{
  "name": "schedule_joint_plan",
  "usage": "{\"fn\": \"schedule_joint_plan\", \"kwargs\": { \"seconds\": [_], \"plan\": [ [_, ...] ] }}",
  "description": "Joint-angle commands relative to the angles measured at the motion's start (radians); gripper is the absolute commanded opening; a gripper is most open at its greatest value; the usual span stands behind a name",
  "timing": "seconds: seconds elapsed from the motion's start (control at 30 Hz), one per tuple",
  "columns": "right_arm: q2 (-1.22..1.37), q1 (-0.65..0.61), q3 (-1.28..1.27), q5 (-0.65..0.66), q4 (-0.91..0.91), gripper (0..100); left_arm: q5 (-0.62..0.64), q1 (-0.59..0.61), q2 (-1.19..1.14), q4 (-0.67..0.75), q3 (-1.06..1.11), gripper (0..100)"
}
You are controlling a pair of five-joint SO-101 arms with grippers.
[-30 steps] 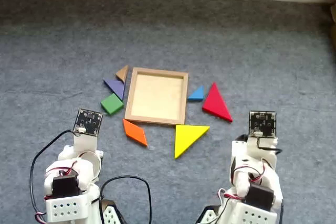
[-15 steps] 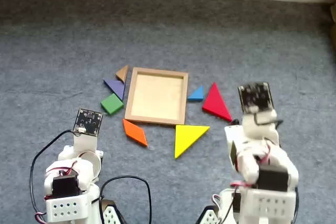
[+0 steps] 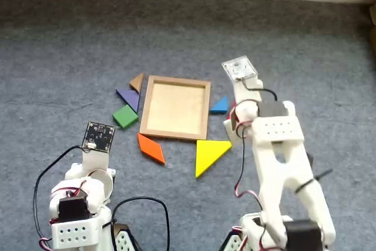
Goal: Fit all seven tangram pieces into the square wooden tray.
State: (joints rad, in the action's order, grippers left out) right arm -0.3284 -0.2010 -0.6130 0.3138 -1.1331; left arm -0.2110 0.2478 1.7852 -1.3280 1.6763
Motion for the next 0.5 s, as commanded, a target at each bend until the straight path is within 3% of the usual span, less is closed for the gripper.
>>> {"fn": "schedule_joint_plan", "kwargs": {
  "seconds": [0.0,0.23,0.47],
  "plan": [
    [0.11,-0.016,0.108,-0.015,0.071,30.0,0.006,-0.007,0.027,-0.006,0.019,6],
    [0.321,-0.05,0.268,-0.04,0.068,39.2,0.006,-0.007,0.027,-0.006,0.019,6],
    [0.458,-0.067,0.372,-0.072,0.073,39.3,0.006,-0.007,0.027,-0.006,0.019,6]
  ]
}}
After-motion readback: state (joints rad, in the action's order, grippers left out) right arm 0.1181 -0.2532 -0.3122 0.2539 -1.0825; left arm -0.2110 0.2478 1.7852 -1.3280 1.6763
